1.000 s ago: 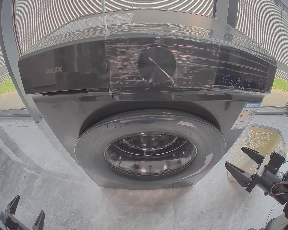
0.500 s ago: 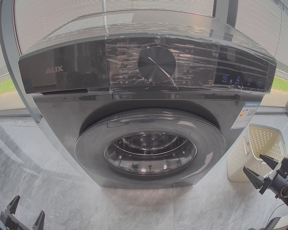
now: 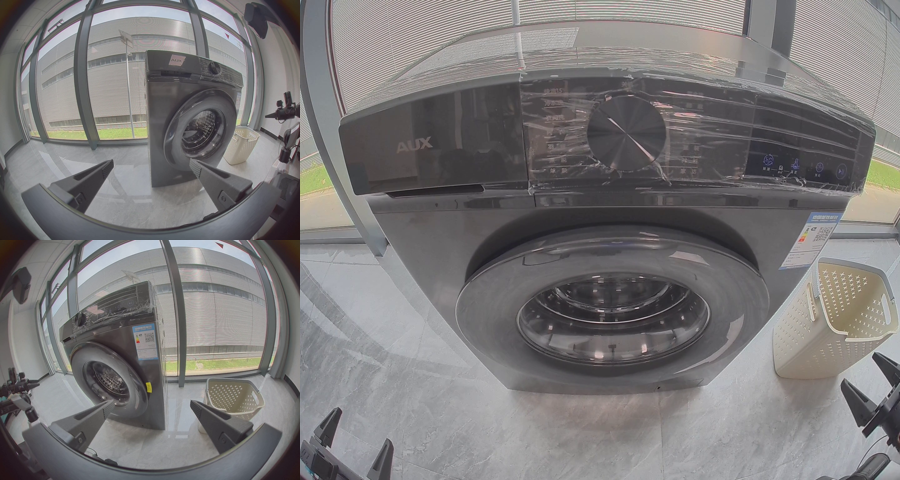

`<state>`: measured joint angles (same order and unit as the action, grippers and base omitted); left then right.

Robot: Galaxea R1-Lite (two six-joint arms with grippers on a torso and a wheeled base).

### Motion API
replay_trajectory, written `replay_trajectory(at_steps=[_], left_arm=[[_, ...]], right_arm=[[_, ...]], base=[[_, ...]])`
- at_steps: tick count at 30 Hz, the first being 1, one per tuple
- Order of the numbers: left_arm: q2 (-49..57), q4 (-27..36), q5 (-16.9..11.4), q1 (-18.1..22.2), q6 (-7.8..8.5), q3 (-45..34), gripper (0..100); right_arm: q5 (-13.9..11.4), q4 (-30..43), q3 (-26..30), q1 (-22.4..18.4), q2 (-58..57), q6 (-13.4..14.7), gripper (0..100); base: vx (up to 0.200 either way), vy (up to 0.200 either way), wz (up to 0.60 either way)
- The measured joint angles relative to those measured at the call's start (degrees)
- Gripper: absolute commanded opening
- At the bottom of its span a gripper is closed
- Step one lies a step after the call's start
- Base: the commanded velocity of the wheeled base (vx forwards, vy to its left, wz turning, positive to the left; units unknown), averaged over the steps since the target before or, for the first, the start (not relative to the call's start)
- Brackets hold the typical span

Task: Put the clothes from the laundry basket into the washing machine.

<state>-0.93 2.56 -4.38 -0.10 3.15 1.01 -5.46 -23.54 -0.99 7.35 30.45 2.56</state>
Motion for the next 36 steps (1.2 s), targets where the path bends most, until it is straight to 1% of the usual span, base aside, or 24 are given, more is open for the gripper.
replay_trajectory(at_steps=[3,6,9,11,13,15,20,22,23,32,34,36], left_arm=[[0.0,0.0,0.0,0.0,-0.04,0.0,100],[0.0,0.0,0.0,0.0,-0.04,0.0,100],[0.0,0.0,0.0,0.0,-0.09,0.0,100],[0.0,0.0,0.0,0.0,-0.11,0.0,100],[0.0,0.0,0.0,0.0,-0.15,0.0,100],[0.0,0.0,0.0,0.0,-0.2,0.0,100],[0.0,0.0,0.1,0.0,-0.26,0.0,100],[0.0,0.0,0.0,0.0,-0.28,0.0,100],[0.0,0.0,0.1,0.0,-0.3,0.0,100],[0.0,0.0,0.1,0.0,-0.17,0.0,100],[0.0,0.0,0.1,0.0,-0.17,0.0,100],[0.0,0.0,0.1,0.0,-0.17,0.0,100]], right_arm=[[-2.0,6.7,0.0,-3.0,-6.7,-0.7,100],[-3.3,12.9,0.0,-5.4,-13.0,-1.2,100],[-4.2,18.3,0.0,-6.7,-19.1,-1.3,100],[-4.7,20.6,0.0,-7.2,-22.4,-1.3,100],[-4.6,21.6,0.0,-7.5,-24.8,-1.3,100],[-3.6,21.5,0.0,-7.7,-26.3,-1.3,100],[4.1,21.5,0.0,-8.0,-28.6,-1.2,100],[6.1,23.1,0.0,-8.0,-29.0,-1.2,100],[6.7,23.6,0.0,-8.0,-29.2,-1.1,100],[6.9,23.3,0.0,-7.9,-29.7,-1.5,100],[6.7,23.3,0.0,-7.9,-29.8,-1.7,100],[5.9,23.3,0.0,-7.9,-29.8,-2.2,100]], base=[[0.0,0.0,0.0],[0.0,0.0,0.0],[0.0,0.0,0.0],[0.0,0.0,0.0],[0.0,0.0,0.0],[0.0,0.0,0.0],[0.0,0.0,0.0],[0.0,0.0,0.0],[0.0,0.0,0.0],[0.0,0.0,0.0],[0.0,0.0,0.0],[0.0,0.0,0.0]])
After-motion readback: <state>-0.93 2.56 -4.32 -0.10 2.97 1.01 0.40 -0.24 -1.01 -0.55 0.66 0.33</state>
